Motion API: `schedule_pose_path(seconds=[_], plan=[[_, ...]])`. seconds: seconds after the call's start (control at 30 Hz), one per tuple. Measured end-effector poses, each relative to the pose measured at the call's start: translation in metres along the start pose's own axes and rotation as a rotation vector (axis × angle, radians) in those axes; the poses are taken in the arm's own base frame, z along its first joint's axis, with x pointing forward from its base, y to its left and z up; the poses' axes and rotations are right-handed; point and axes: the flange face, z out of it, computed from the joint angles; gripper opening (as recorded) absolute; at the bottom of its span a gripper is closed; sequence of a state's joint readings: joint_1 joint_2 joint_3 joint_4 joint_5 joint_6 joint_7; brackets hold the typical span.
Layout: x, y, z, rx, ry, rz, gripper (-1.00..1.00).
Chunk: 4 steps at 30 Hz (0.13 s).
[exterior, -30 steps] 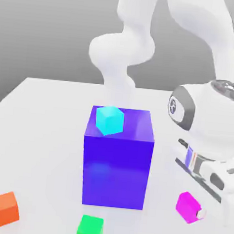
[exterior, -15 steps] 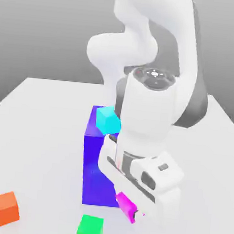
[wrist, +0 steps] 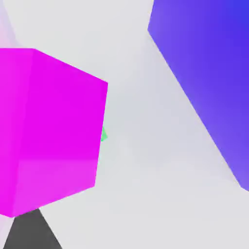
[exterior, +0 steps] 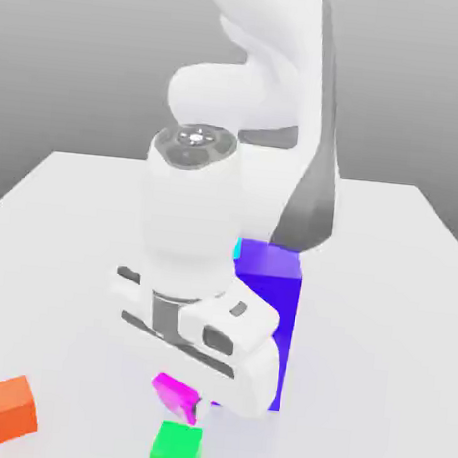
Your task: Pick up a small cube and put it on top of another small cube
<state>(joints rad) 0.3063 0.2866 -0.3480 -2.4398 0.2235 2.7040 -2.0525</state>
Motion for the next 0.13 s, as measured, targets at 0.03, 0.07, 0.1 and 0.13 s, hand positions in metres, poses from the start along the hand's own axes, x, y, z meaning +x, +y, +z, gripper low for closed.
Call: schedule_pose_path(seconds=[0.03, 0.07, 0.1, 0.13], plan=[[-0.0001, -0.001, 0.0101, 0.002, 0.002, 0.001, 1.0], [-0.0002, -0.001, 0.0101, 0.002, 0.002, 0.001, 1.0], [-0.0002, -0.001, 0.0101, 0.002, 0.002, 0.001, 1.0], [-0.0002, -0.001, 0.0101, 0.002, 0.002, 0.001, 1.0]])
